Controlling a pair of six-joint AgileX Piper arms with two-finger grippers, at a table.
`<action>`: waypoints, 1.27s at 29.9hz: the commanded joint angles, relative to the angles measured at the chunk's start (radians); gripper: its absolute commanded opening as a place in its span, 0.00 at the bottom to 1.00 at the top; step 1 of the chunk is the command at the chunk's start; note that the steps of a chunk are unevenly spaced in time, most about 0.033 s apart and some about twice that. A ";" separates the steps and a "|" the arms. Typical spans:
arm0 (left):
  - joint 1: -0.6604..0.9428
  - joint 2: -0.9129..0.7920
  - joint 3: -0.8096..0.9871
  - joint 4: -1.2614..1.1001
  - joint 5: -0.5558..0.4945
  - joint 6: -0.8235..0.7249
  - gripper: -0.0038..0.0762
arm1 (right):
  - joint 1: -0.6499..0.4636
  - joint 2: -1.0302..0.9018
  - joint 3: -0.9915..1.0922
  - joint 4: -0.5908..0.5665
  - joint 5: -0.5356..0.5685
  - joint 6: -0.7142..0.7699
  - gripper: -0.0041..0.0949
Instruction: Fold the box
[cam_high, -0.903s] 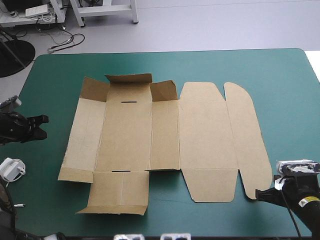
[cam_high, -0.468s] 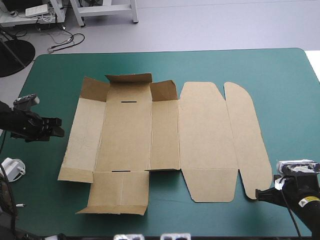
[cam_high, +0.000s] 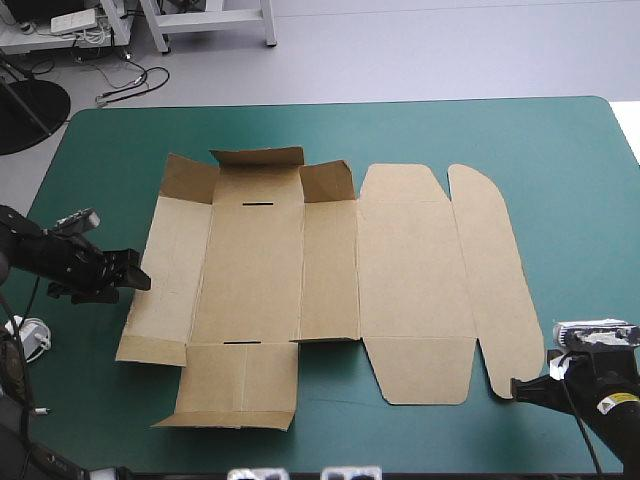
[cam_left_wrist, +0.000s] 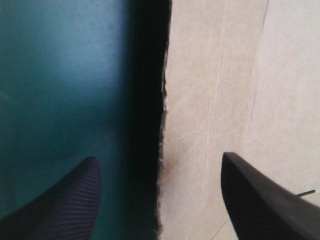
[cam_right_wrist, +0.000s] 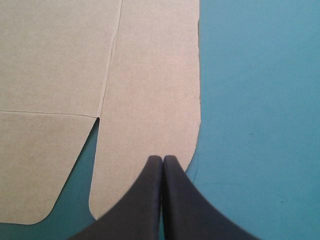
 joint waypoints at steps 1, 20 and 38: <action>-0.003 -0.024 0.000 -0.073 0.081 0.026 0.66 | 0.002 0.007 -0.028 0.013 -0.061 -0.002 0.02; -0.091 -0.006 0.101 -0.228 -0.013 0.126 0.50 | 0.002 0.007 -0.028 0.013 -0.063 0.024 0.02; -0.162 -0.100 -0.091 -0.099 0.080 0.297 0.04 | 0.002 0.007 -0.028 0.013 -0.063 0.024 0.02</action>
